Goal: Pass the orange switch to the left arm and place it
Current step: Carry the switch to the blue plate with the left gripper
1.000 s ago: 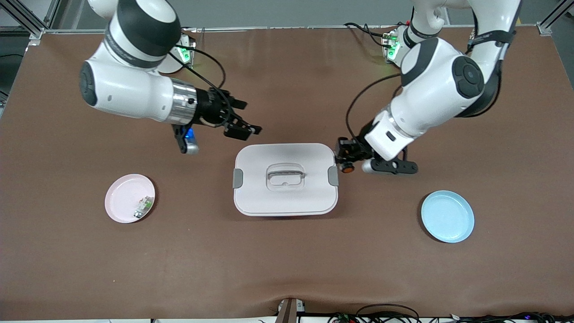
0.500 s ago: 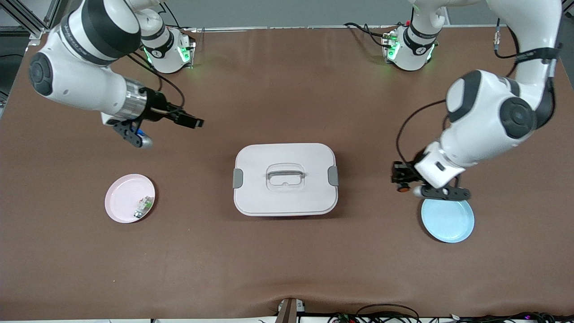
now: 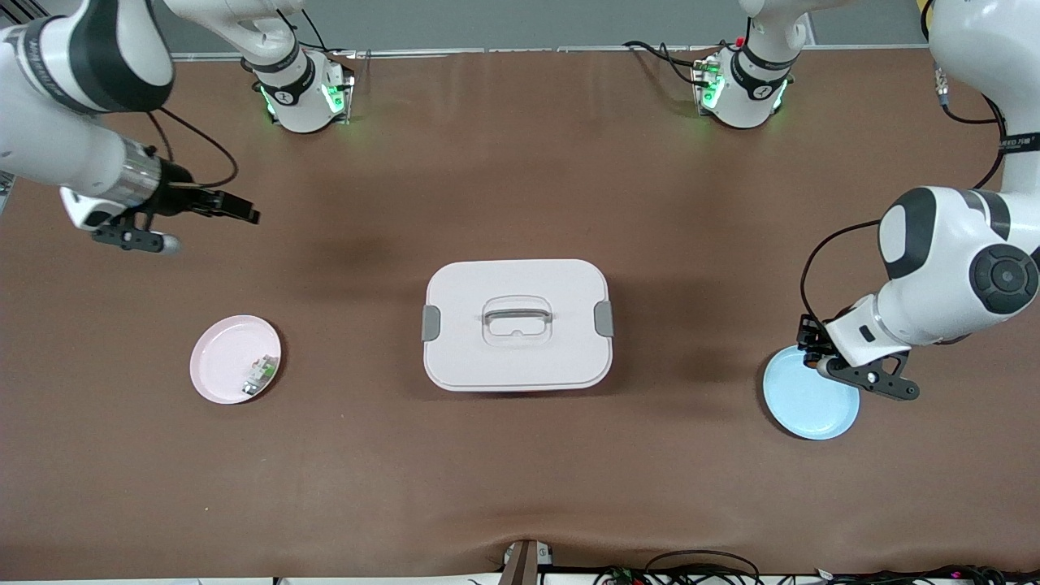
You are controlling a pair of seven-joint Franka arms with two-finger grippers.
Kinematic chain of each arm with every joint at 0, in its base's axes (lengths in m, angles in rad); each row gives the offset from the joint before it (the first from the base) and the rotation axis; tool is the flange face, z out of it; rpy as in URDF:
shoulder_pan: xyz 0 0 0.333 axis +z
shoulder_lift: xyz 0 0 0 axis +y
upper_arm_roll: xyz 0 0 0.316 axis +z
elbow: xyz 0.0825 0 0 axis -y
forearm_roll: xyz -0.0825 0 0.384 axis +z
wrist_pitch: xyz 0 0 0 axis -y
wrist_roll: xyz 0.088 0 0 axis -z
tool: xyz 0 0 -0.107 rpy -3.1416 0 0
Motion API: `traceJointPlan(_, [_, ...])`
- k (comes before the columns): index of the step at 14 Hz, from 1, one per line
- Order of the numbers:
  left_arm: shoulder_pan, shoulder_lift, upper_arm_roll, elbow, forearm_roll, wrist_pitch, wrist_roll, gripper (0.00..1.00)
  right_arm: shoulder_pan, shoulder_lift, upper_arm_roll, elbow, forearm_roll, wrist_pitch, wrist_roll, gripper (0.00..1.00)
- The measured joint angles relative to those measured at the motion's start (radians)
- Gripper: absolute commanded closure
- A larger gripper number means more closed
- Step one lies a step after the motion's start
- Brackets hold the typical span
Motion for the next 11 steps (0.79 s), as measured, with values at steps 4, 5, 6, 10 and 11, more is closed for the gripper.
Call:
traceJointPlan(4, [0.022, 0.073, 0.001, 0.000, 0.053, 0.093, 0.218, 1.00, -0.073, 0.004, 0.000, 0.115, -0.058, -0.102, -0.049, 0.00])
traceJointPlan(5, [0.035, 0.089, 0.001, 0.000, 0.066, 0.113, 0.264, 1.00, -0.074, 0.021, 0.000, 0.183, -0.082, -0.153, -0.049, 0.00])
traceJointPlan(6, [0.050, 0.106, 0.001, 0.000, 0.071, 0.137, 0.319, 1.00, -0.074, 0.048, 0.001, 0.259, -0.101, -0.207, -0.049, 0.00])
traceJointPlan(10, [0.102, 0.169, 0.001, 0.000, 0.074, 0.237, 0.548, 1.00, -0.074, 0.150, 0.004, 0.462, -0.116, -0.319, -0.049, 0.00])
traceJointPlan(11, [0.111, 0.183, 0.001, 0.001, 0.074, 0.253, 0.606, 1.00, -0.074, 0.161, 0.005, 0.474, -0.117, -0.321, -0.049, 0.00])
